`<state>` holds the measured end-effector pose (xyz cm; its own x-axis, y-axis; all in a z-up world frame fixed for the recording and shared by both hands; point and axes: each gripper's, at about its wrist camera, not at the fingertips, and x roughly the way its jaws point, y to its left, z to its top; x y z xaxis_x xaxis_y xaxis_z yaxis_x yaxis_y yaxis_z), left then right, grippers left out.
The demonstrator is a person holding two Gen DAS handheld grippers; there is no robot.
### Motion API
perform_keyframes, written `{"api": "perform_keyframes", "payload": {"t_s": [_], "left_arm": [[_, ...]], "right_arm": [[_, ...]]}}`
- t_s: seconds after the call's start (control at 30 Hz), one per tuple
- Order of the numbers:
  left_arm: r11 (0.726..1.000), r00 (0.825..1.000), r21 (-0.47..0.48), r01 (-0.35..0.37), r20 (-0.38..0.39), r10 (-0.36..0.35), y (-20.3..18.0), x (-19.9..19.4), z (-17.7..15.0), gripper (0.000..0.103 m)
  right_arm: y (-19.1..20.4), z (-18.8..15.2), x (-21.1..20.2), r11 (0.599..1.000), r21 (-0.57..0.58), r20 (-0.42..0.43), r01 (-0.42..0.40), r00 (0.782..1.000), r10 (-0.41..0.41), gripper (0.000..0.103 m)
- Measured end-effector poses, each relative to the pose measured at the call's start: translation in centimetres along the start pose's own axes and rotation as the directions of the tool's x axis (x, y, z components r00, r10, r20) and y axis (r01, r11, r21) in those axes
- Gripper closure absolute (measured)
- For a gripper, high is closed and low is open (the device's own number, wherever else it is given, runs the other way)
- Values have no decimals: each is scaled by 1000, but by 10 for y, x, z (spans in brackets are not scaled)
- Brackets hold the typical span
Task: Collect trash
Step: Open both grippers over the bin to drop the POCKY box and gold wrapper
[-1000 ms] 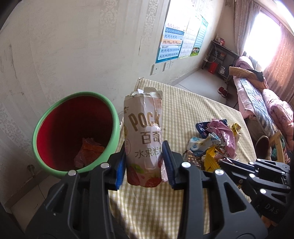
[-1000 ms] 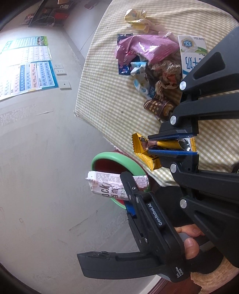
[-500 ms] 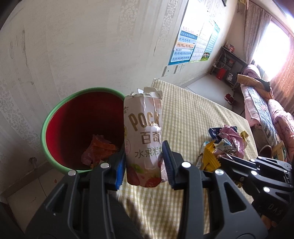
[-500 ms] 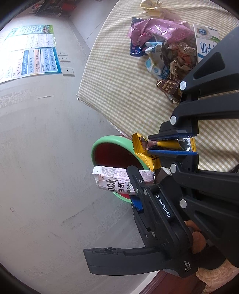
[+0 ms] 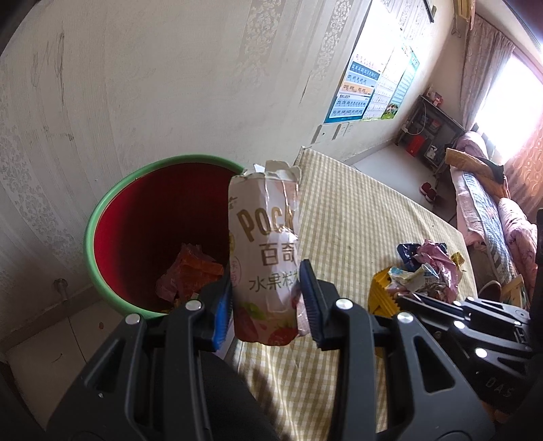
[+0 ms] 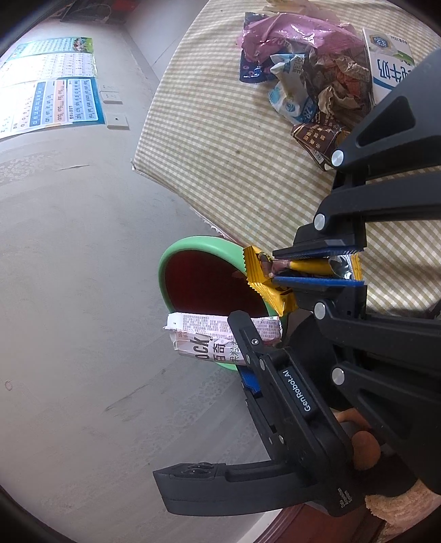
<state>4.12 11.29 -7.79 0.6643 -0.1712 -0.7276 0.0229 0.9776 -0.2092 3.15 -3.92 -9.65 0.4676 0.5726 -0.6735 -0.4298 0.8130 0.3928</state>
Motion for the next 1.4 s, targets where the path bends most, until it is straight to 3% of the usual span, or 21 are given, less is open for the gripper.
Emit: {"api": "perform_keyframes", "payload": {"t_s": [0.33, 0.57, 1.1, 1.13, 1.17, 1.23, 1.4], "left_arm": [[998, 998, -26, -64, 9, 64, 41, 0, 21, 68], [994, 995, -65, -92, -31, 90, 75, 12, 32, 68], [989, 994, -104, -106, -50, 101, 99, 32, 37, 67], [988, 993, -108, -109, -48, 105, 100, 32, 38, 65], [987, 993, -118, -113, -47, 108, 102, 33, 38, 57], [985, 993, -133, -111, -48, 106, 106, 33, 38, 43], [983, 992, -138, -118, -49, 112, 105, 28, 34, 42]], "right_arm": [[0, 33, 28, 997, 44, 11, -60, 998, 59, 91], [7, 53, 64, 991, 81, -14, -104, 994, 105, 92], [16, 85, 102, 982, 129, -17, -141, 989, 144, 91], [17, 86, 104, 980, 136, -12, -148, 988, 151, 85], [15, 86, 105, 977, 146, -8, -153, 988, 156, 67], [12, 88, 105, 970, 174, 7, -172, 985, 174, 51], [8, 84, 95, 971, 184, 25, -154, 988, 152, 49]]}}
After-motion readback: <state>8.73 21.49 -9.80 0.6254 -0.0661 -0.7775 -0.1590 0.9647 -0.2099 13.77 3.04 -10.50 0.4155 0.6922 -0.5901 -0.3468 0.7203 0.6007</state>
